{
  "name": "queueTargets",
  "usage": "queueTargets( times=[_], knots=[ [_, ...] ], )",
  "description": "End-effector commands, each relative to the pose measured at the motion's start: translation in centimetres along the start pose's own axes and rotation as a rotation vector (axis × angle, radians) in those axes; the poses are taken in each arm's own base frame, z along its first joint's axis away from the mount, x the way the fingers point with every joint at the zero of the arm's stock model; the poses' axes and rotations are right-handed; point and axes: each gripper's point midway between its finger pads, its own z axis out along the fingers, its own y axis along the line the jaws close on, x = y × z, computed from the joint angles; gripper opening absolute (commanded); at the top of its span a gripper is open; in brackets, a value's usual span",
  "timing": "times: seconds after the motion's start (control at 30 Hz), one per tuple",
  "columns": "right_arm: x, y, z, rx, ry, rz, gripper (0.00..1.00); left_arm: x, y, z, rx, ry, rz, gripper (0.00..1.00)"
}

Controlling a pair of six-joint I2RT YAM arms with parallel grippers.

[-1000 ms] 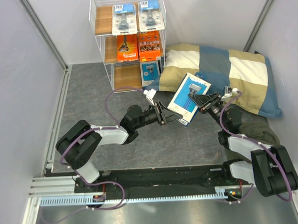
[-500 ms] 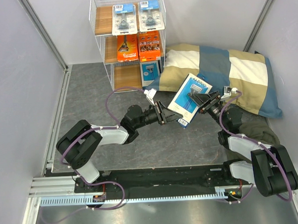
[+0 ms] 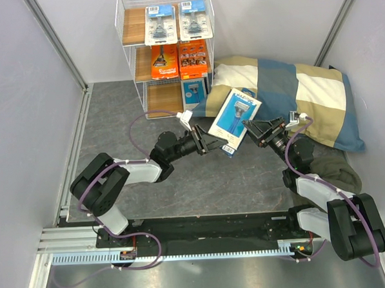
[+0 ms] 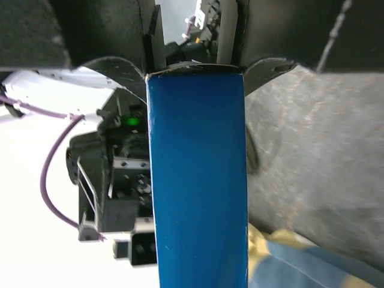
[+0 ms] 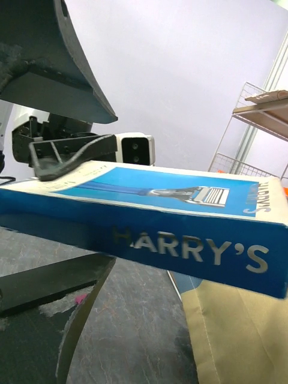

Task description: Place and organize the shaving razors onto the shelf

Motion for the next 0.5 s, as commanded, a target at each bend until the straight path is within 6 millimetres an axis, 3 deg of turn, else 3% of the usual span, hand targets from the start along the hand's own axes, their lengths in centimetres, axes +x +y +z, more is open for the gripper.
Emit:
queueTargets(
  times=[0.0,0.47],
  knots=[
    [-0.4,1.3,0.3,-0.037,-0.001,-0.049,0.97,-2.9,-1.9,-2.2,0.059,-0.087,0.049,0.20],
    [0.3,-0.2,0.2,-0.001,0.023,-0.044,0.98,-5.5,5.0,-11.7,-0.184,-0.257,-0.009,0.20]
  ],
)
